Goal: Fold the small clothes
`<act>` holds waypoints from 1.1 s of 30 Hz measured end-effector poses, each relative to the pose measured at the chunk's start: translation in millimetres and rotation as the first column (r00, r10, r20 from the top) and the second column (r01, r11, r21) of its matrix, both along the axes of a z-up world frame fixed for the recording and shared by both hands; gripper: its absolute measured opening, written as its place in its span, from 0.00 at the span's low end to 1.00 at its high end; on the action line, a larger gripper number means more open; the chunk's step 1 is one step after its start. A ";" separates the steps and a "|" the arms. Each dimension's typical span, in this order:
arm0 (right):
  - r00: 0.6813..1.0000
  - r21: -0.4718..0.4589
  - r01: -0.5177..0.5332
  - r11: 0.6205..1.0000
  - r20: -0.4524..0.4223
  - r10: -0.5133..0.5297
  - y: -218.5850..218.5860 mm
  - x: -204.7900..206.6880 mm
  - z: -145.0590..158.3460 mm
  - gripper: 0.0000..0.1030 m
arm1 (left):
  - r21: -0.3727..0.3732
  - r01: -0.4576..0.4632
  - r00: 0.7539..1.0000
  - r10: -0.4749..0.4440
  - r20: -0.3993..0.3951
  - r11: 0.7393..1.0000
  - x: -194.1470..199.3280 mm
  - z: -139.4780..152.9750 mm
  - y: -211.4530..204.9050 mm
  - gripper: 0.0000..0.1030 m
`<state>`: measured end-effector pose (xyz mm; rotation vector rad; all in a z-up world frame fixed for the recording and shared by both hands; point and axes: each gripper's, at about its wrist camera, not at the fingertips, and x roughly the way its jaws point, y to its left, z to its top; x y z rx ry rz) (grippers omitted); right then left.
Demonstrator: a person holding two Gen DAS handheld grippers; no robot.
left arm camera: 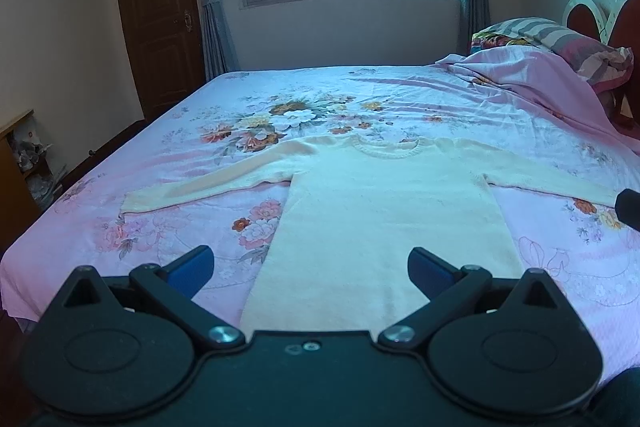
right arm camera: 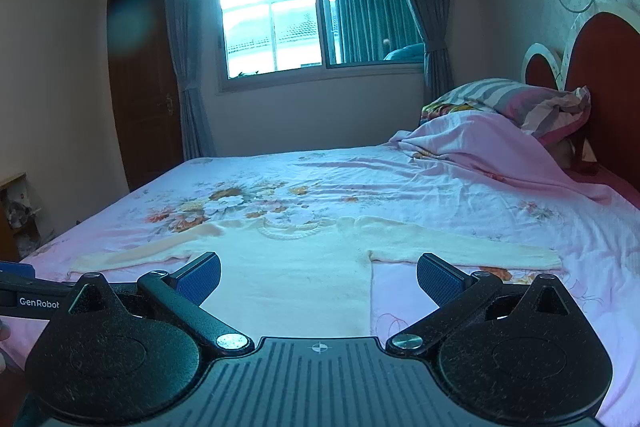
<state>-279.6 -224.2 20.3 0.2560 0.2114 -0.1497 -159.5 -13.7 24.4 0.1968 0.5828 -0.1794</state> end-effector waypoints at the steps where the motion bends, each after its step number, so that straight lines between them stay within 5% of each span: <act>1: 1.000 0.000 0.000 1.000 0.000 0.000 0.0 0.0 0.2 1.00 | 0.000 0.000 1.000 0.000 -0.002 1.000 0.2 -0.6 0.0 0.99; 33: 0.996 -0.064 -0.011 0.998 -0.083 0.006 6.7 27.7 -12.2 1.00 | -0.007 -0.025 0.998 0.025 -0.053 1.000 34.6 -17.2 9.6 0.99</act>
